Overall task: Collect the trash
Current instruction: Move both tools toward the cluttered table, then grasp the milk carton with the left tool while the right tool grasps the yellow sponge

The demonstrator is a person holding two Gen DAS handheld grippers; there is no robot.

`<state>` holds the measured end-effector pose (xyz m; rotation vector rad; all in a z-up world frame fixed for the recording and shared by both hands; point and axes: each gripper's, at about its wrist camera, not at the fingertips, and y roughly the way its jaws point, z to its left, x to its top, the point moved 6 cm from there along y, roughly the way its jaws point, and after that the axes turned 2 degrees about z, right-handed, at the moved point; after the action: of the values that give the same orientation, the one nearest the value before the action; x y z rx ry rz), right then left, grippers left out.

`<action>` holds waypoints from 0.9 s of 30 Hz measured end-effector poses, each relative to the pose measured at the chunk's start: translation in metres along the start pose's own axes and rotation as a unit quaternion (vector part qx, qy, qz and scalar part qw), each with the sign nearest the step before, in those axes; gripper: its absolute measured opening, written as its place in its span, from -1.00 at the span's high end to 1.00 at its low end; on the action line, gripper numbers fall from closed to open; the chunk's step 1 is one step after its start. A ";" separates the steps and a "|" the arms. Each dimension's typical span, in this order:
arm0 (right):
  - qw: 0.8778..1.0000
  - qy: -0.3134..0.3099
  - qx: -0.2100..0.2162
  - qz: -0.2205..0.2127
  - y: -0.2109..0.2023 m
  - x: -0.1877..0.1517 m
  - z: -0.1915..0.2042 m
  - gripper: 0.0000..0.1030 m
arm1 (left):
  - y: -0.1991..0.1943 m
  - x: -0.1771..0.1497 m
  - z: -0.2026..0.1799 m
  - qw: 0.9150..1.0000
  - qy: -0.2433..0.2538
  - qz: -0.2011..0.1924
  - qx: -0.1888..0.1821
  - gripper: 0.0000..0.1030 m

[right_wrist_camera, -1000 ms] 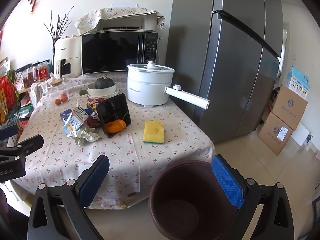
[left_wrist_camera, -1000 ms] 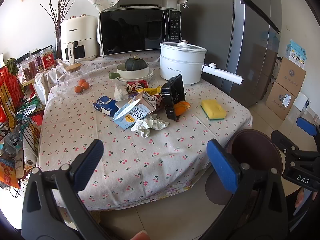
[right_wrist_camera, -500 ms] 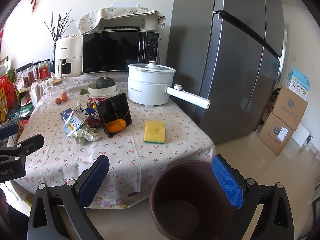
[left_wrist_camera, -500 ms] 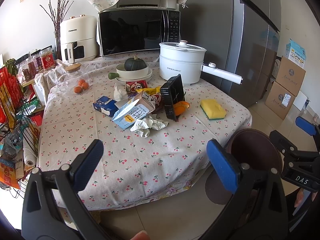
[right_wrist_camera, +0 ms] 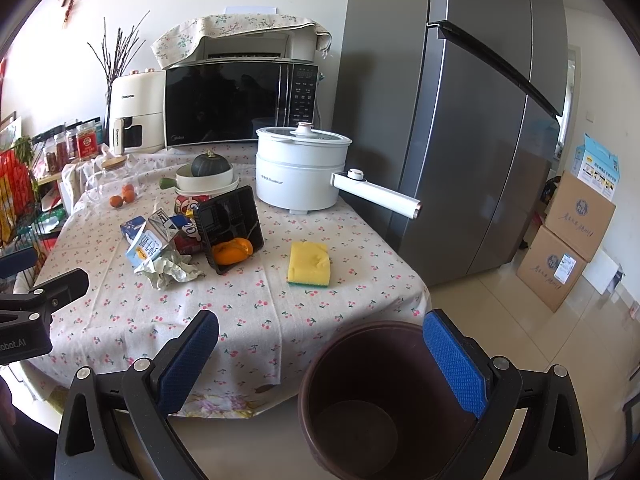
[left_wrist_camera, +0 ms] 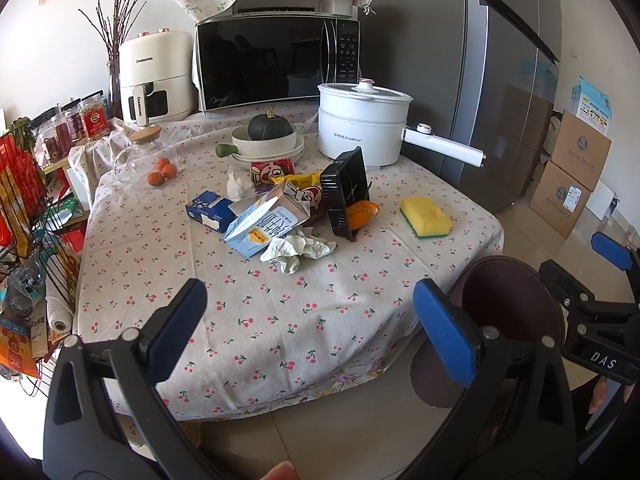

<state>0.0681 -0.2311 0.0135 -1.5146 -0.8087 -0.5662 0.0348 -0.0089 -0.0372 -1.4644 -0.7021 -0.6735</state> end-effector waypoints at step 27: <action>0.968 0.000 0.124 0.220 0.151 0.048 -0.005 -1.00 | 0.133 0.042 0.053 0.989 0.021 0.143 -0.025 -0.99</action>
<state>0.2151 -0.2268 -0.0465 -1.4021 -0.4960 -0.1290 0.1634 0.0457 -0.0903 -1.5549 -0.4326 -0.5005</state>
